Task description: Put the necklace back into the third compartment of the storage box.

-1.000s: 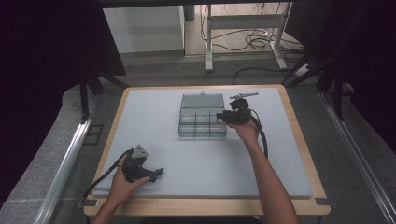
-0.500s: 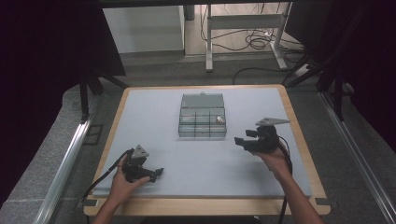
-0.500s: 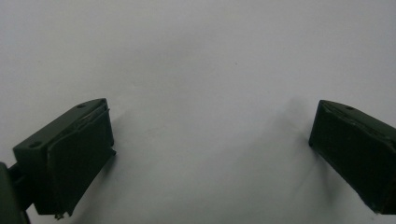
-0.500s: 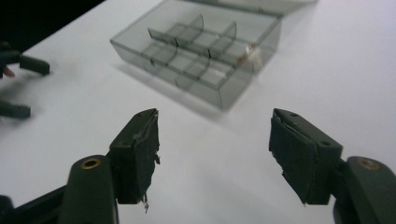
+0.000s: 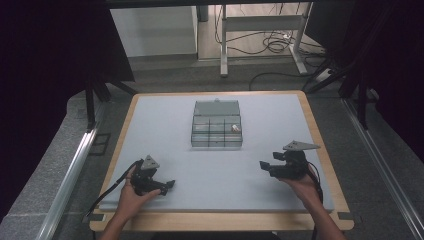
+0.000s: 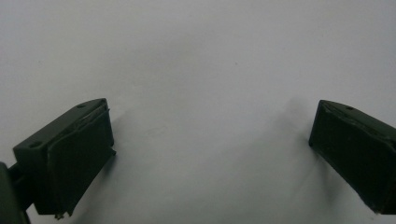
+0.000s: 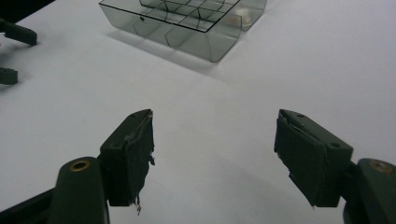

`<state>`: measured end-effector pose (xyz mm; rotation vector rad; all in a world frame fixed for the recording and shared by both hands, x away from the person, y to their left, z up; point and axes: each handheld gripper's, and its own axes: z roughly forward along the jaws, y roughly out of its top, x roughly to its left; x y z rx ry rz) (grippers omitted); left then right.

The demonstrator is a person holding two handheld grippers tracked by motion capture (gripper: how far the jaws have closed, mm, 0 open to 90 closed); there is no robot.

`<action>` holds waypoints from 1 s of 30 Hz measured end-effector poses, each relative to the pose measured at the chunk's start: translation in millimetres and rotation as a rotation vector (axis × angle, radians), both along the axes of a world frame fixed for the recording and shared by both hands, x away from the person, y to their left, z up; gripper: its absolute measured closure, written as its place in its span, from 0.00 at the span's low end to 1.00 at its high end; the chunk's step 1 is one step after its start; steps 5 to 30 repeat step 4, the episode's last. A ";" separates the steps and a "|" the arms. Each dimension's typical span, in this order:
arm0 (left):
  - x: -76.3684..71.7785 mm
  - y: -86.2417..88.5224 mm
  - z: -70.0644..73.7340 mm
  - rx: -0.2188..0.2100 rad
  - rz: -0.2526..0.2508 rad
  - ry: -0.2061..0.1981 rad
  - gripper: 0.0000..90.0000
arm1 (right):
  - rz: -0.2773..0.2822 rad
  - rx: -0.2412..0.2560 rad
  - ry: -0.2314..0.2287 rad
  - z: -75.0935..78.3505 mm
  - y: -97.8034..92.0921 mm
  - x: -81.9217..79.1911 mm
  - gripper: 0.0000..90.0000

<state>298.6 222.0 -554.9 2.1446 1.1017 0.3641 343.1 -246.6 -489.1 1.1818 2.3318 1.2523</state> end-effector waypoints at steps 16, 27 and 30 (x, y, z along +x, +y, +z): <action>0.2 0.1 0.0 -0.001 0.000 0.002 0.00 | 0.003 0.006 -0.003 -5.0 0.5 -0.6 0.30; 0.2 0.1 0.0 -0.001 0.000 0.002 0.00 | 0.003 0.006 -0.003 -5.0 0.5 -0.6 0.30; 0.2 0.1 0.0 -0.001 0.000 0.002 0.00 | 0.003 0.006 -0.003 -5.0 0.5 -0.6 0.30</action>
